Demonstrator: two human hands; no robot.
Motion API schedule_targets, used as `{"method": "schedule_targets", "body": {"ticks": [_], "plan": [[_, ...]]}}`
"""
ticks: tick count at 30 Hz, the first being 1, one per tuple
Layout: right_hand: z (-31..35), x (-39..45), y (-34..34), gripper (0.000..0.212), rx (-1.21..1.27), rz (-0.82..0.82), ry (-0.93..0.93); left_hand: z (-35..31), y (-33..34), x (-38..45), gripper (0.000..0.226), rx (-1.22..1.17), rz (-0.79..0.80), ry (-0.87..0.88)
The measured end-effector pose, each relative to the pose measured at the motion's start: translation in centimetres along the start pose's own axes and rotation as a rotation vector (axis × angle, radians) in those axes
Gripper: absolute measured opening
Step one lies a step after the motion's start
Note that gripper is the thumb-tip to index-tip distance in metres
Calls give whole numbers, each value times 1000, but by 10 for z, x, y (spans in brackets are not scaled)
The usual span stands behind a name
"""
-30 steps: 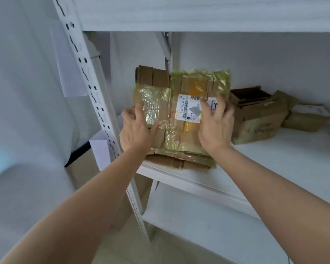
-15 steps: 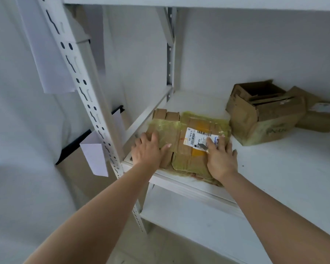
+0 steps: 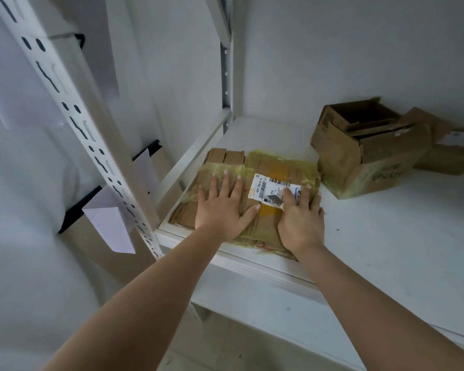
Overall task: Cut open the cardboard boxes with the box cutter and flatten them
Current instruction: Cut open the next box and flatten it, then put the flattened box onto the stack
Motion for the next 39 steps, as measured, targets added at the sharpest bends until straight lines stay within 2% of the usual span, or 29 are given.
{"method": "schedule_targets", "body": {"ticks": [6,11,17,20,22,25,29,33,39], "plan": [[0,-3,0,51,11,-6,37,-1,0,3,84,9,-12,11],[0,-18,-21,30,-32,-265,23,-1,-2,-1,87,40,53,-2],[-4,-25,-26,36,55,-202,-16,3,-2,-5,97,0,183,27],[-14,-24,-41,33,206,-171,-18,0,-14,-3,100,-4,221,24],[-24,-27,-55,31,280,-200,-5,-5,-28,-1,101,65,175,19],[-39,-33,-69,33,265,-237,12,-22,-51,2,93,165,72,50],[-63,-42,-78,31,290,-282,55,-52,-69,-1,83,40,33,137],[-99,-51,-87,28,285,-322,108,-97,-89,-12,66,-99,-76,259],[-167,-60,-102,26,307,-357,127,-189,-119,-22,71,-119,-298,396]]}}
Point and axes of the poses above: each hand's wrist, its own x-axis towards the middle knuckle, its own y-axis out of the palm, z = x × y, the point moved 8 cm from there along x, towards the middle knuckle, and after that the axes turned 7 degrees about -y, right-handed, at the moved point
